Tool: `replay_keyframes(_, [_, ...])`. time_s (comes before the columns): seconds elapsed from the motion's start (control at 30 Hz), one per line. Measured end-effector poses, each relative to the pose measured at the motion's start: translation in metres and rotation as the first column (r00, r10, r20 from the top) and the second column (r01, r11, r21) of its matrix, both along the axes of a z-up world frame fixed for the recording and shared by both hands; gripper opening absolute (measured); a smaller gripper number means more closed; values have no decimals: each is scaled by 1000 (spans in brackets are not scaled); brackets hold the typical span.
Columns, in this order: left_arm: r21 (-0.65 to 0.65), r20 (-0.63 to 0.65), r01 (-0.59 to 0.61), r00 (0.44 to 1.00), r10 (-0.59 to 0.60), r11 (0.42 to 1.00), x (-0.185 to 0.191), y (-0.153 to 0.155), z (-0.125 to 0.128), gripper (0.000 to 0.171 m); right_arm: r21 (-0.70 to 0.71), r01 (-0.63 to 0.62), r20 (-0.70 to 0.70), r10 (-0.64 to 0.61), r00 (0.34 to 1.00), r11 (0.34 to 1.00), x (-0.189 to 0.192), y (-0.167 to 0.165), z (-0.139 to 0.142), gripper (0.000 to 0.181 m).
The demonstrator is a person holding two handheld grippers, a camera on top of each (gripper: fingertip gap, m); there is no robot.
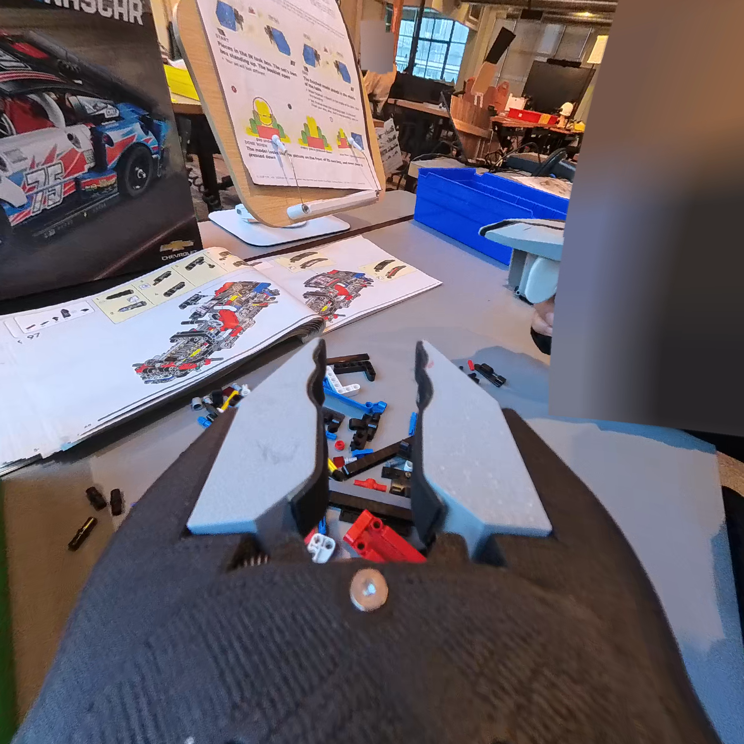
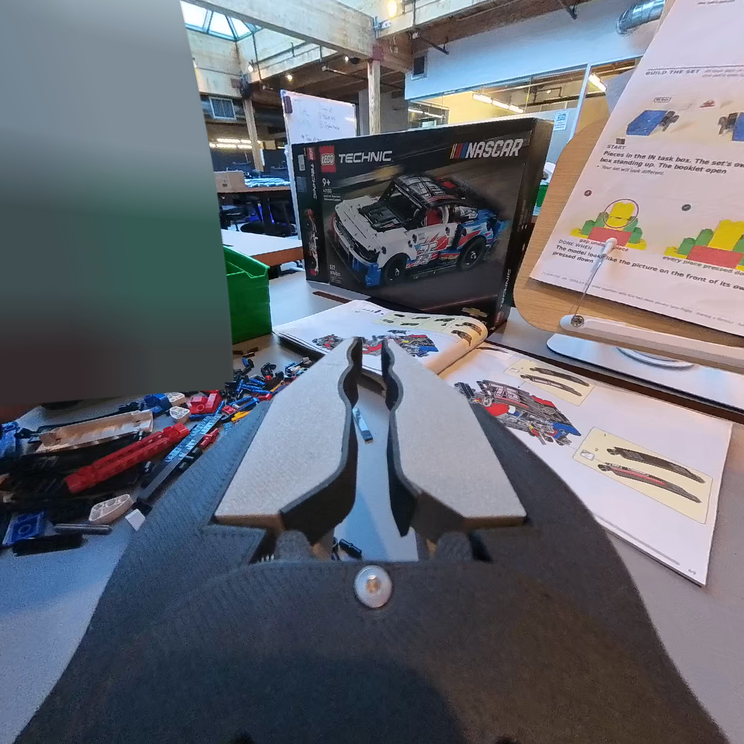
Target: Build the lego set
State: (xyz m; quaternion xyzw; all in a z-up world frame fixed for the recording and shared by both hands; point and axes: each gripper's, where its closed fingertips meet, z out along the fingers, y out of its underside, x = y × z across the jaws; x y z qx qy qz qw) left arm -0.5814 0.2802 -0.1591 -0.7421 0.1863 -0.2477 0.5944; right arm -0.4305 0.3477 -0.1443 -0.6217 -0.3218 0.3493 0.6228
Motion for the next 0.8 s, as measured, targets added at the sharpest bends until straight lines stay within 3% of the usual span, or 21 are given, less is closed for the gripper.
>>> replay_keyframes(0.17, [-4,-5,10,1000,-10,1000,2,-1,-1,41,-65,-34,11,35,999,997,-5,1,-10,9])
replay_keyframes(0.8, [-10,-15,19,1000,-19,1000,7,-1,-3,40,-84,-40,56,45,997,996,-11,1,-20,6])
